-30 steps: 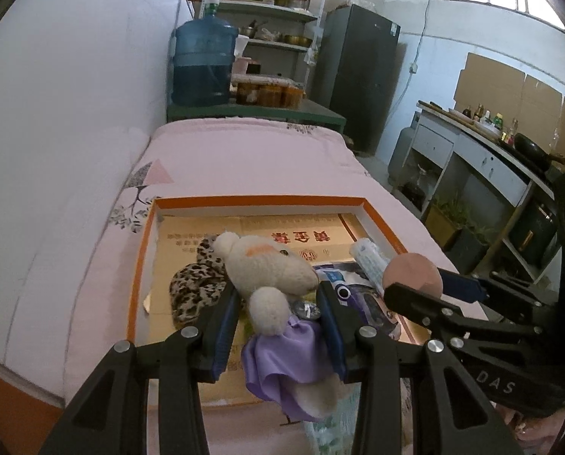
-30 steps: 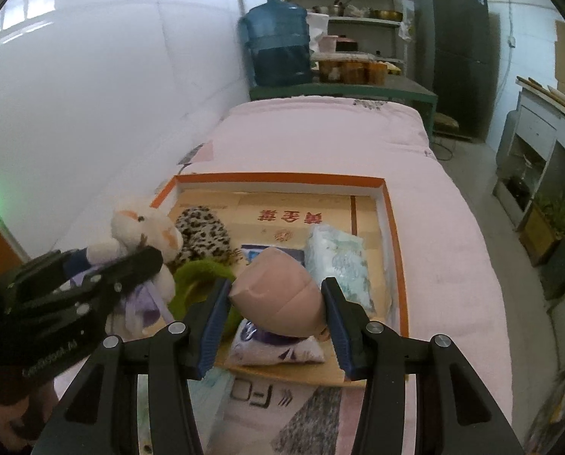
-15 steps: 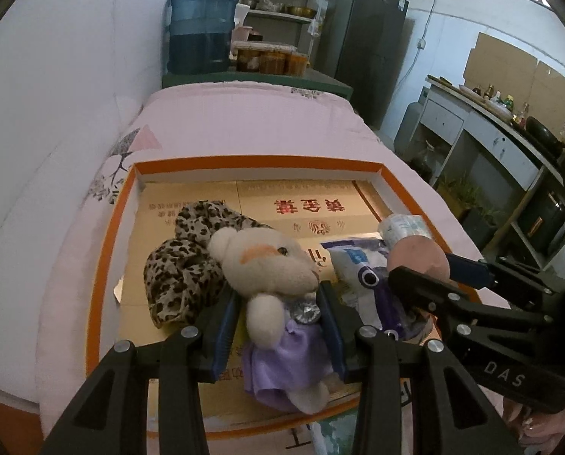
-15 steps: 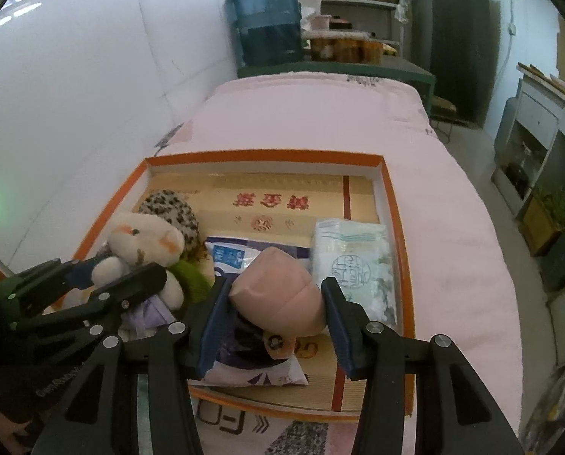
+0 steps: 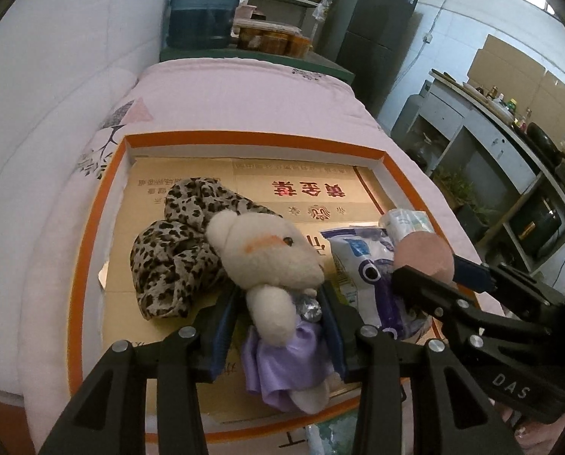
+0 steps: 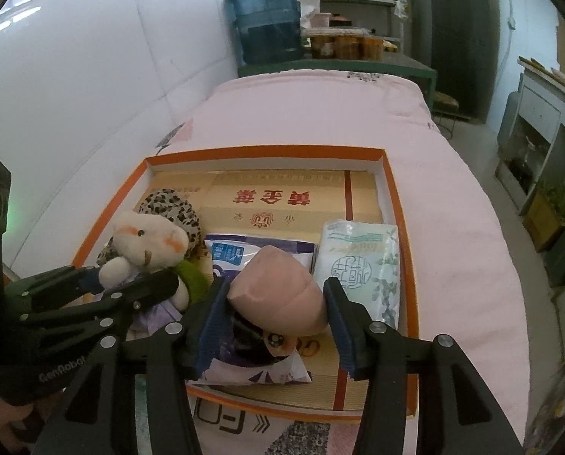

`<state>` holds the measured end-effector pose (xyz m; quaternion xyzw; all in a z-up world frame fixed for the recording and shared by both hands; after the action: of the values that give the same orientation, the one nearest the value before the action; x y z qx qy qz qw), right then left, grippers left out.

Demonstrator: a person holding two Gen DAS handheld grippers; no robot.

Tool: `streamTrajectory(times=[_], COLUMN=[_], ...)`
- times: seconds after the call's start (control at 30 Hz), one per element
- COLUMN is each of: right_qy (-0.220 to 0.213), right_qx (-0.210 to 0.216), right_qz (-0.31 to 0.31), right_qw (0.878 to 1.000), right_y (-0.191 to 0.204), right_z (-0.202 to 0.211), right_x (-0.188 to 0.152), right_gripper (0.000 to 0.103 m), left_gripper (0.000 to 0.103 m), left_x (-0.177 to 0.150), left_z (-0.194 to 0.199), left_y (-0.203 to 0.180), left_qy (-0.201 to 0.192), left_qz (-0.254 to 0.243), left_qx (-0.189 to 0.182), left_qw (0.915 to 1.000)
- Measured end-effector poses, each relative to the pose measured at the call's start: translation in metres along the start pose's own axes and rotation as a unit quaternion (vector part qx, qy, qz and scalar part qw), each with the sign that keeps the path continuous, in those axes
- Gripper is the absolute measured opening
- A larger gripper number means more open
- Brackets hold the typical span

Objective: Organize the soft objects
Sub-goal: 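Open both grippers to drop the teddy bear and sponge into the tray, then move both tools back toward the remaining items beside the tray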

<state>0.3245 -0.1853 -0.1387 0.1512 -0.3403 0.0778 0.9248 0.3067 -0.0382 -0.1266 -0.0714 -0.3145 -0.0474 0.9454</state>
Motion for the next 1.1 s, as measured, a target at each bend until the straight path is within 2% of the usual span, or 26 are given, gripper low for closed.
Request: streamTrajectory(times=[0.1,0.33,0.4,0.63,1.1], right_qy=[-0.005,-0.013,-0.015,-0.024,-0.039], right_qx=[-0.005,-0.004,-0.005,0.004,0.008], right_qz=[0.008,0.005,0.003,-0.015,-0.029], right_qw=[1.000,1.000,1.000,1.000,0.999], right_y=[0.002,0.003,0.003,0.002,0.013], right_z=[0.003,0.009,0.010,0.024,0.061], right_x=[0.000,-0.001,-0.002,-0.005,-0.020], right_gripper=[0.063,0.067,0.071,0.072,0.074], left_gripper=[0.054,0.058,0.058,0.068,0.069], left_x=[-0.001,-0.005,-0.006,-0.007,-0.020], left_z=[0.002,0.012,0.015,0.031,0.066], left_y=[0.000,0.002,0.003,0.002,0.005], left_qy=[-0.003,-0.011,-0.015,-0.035,-0.065], left_qz=[0.002,0.006,0.006,0.004,0.007], left_qx=[0.008,0.016,0.019,0.028,0.045], left_qw=[1.0000,0.9998,0.9997,0.9990,0.9968])
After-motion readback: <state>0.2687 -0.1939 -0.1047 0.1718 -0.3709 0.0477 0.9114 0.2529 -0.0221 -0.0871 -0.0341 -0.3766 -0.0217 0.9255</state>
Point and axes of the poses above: each gripper's, at about its wrist camera, not at the fingertips, and z roughly against the way its jaws point, y to its left, x to its top, the point moved 2 cm from there along -z, roughly the way its jaws point, and after that the axes turned 9 degrees about x, right-handed, at the moved point
